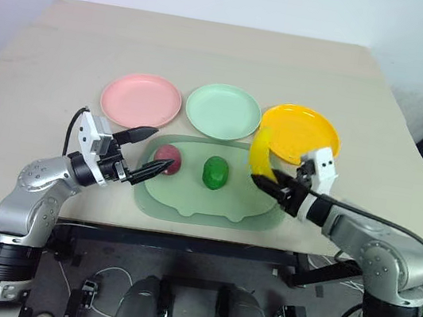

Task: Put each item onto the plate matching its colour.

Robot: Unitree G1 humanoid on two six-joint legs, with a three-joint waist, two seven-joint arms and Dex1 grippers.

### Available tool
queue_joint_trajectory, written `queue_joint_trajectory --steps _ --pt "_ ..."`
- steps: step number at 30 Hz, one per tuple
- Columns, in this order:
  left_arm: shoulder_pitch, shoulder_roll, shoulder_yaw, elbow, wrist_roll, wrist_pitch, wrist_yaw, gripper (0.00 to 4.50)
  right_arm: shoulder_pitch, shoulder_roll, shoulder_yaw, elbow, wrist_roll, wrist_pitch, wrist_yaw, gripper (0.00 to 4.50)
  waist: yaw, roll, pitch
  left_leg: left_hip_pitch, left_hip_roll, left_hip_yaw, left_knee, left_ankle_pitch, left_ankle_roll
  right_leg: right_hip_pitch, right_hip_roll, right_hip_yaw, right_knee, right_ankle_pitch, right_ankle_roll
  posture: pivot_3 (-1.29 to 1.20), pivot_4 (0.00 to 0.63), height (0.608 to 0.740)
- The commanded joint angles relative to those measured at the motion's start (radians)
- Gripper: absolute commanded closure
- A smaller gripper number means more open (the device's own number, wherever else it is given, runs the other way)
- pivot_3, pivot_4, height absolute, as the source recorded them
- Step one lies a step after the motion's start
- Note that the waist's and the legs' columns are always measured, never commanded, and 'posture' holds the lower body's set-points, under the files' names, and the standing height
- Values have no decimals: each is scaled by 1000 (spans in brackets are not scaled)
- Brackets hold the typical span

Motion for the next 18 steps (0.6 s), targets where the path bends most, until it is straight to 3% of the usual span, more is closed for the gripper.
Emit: queue_joint_trajectory --steps 1,8,18 --pt "-6 3 8 -15 -1 -21 -10 0 -140 -25 -49 83 -10 -10 -22 2882 -4 0 0 0 0 0 0 0 0 0 0 0 0 0 0 0 150 695" --pt "16 -4 11 -33 2 -29 -3 0 -354 -32 -26 494 -162 -82 -77 2882 -3 0 0 -1 -1 1 0 0 0 0 0 0 0 1 3 0 150 695" --pt "23 2 16 -138 -12 32 84 0 -496 1 84 812 -320 -186 -29 2882 -9 1 0 -1 -1 3 0 2 2 -2 1 1 3 2 4 0 150 695"
